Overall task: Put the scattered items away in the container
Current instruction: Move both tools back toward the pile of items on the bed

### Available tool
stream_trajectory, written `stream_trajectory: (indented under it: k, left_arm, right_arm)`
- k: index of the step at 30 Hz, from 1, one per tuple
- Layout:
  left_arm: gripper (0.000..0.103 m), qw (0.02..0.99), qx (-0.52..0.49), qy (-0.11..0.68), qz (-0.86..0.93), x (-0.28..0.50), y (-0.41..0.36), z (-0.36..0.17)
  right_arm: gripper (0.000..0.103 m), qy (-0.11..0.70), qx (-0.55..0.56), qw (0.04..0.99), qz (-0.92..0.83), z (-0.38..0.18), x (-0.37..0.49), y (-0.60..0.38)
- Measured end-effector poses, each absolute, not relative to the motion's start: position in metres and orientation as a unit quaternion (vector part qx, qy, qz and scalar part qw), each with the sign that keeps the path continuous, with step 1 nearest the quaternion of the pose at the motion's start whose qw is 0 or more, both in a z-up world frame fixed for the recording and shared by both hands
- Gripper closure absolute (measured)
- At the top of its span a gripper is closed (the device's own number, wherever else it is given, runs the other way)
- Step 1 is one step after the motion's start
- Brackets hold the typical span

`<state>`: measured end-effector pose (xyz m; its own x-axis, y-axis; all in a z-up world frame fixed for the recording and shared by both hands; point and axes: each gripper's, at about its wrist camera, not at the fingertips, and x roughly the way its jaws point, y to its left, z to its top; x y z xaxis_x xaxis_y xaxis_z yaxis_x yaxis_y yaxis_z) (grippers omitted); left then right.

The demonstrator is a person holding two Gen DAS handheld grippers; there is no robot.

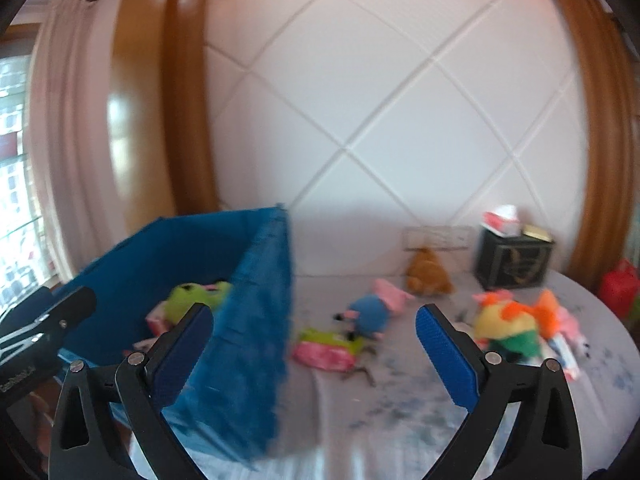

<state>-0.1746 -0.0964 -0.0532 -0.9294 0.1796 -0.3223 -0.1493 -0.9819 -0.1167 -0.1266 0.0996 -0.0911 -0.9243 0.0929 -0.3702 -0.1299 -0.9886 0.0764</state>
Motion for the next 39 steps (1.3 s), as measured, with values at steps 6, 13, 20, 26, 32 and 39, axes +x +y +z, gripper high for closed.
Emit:
stream_trajectory:
  k: [6, 13, 20, 26, 32, 39]
  left_arm:
    - [0.002, 0.132, -0.176, -0.021, 0.975, -0.165, -0.009, -0.058]
    - [0.002, 0.175, -0.224, -0.027, 0.958, -0.162, 0.117, -0.079]
    - [0.002, 0.179, -0.304, -0.028, 0.935, -0.163, 0.227, -0.129]
    - [0.002, 0.144, -0.339, 0.023, 0.929, -0.172, 0.272, -0.168]
    - [0.002, 0.142, -0.381, 0.043, 0.913, -0.200, 0.294, -0.213]
    - [0.003, 0.160, -0.421, 0.044, 0.892, -0.235, 0.297, -0.260]
  right_arm:
    - [0.001, 0.063, -0.183, 0.097, 0.976, -0.106, -0.098, 0.184]
    - [0.001, 0.075, -0.199, 0.131, 0.968, -0.133, -0.071, 0.319]
    - [0.001, 0.082, -0.180, 0.186, 0.962, -0.164, -0.030, 0.468]
    - [0.001, 0.171, -0.257, 0.189, 0.932, -0.224, -0.019, 0.558]
    - [0.001, 0.188, -0.319, 0.173, 0.913, -0.261, -0.038, 0.564]
    - [0.063, 0.178, -0.378, 0.176, 0.891, -0.297, -0.084, 0.544]
